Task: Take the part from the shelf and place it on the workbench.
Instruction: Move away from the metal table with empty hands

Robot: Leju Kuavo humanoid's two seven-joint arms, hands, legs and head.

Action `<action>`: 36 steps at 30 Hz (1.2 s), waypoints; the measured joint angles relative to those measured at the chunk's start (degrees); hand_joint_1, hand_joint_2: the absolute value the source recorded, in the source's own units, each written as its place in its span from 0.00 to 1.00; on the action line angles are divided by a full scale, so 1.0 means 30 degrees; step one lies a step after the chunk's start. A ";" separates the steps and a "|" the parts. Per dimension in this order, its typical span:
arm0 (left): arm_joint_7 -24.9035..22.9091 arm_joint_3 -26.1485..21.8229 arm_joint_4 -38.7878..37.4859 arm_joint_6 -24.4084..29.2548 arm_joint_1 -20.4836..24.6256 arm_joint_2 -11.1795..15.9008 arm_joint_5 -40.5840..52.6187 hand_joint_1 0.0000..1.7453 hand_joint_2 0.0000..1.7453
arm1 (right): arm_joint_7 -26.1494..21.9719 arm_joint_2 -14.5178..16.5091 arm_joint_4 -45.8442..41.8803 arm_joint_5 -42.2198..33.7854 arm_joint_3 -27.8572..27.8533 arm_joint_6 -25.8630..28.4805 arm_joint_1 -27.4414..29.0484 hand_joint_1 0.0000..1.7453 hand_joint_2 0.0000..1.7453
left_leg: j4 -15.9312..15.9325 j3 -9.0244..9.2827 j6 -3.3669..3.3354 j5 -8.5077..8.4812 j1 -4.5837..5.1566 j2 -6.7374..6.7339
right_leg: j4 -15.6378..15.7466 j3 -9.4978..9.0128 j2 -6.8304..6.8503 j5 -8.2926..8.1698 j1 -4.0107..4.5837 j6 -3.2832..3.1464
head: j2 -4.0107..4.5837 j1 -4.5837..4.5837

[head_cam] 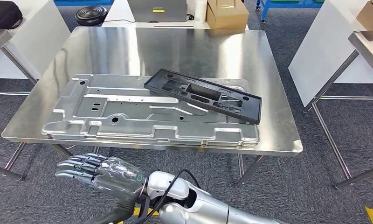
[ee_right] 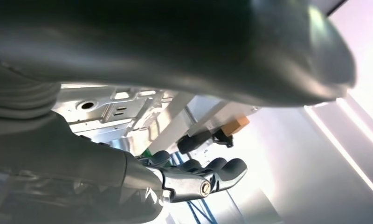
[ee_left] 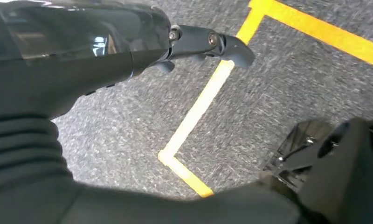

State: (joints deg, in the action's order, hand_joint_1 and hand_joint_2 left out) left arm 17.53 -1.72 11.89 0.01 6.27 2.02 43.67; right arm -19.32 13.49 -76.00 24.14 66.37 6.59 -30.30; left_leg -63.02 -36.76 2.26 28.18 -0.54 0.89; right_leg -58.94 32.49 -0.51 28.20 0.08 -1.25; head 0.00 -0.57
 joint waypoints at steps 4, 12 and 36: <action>-0.0005 -0.0246 0.0015 0.0064 0.0016 0.0162 -0.0157 0.00 0.00 | -0.0046 0.0064 0.0263 0.0004 0.0091 0.0188 0.0236 0.00 0.00 | -0.4150 -0.1484 0.0183 0.2040 -0.0078 -0.0110 | 0.0014 0.0112 0.0104 -0.0123 -0.0040 -0.0146 | 0.0000 0.0555; -0.0138 -0.0691 0.0137 0.0200 0.0221 0.0472 -0.0315 0.00 0.00 | -0.0339 0.0224 0.0401 -0.0007 0.0111 0.0929 0.0535 0.00 0.00 | 0.0914 0.1218 0.0110 0.0018 -0.0181 -0.0060 | -0.0324 0.0385 0.0093 -0.0188 0.0027 0.0316 | 0.0000 0.0818; -0.0579 -0.0561 0.0211 -0.0725 0.0557 -0.1195 0.0880 0.00 0.00 | 0.0463 0.0025 0.0671 -0.0244 0.0148 -0.0051 0.0369 0.00 0.00 | -0.3962 -0.1009 0.0353 0.2079 -0.0276 -0.0244 | 0.0013 0.0524 0.0178 -0.0496 0.0041 -0.0186 | 0.0000 0.0574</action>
State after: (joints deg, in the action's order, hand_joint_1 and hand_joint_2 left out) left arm 15.80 -3.40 12.52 -2.16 7.94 -1.57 46.31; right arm -17.93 13.57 -73.99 23.41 66.82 6.44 -29.19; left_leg -74.91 -39.78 3.32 34.41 -1.37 0.16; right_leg -58.90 34.06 0.02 26.71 0.21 -1.81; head 0.00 1.15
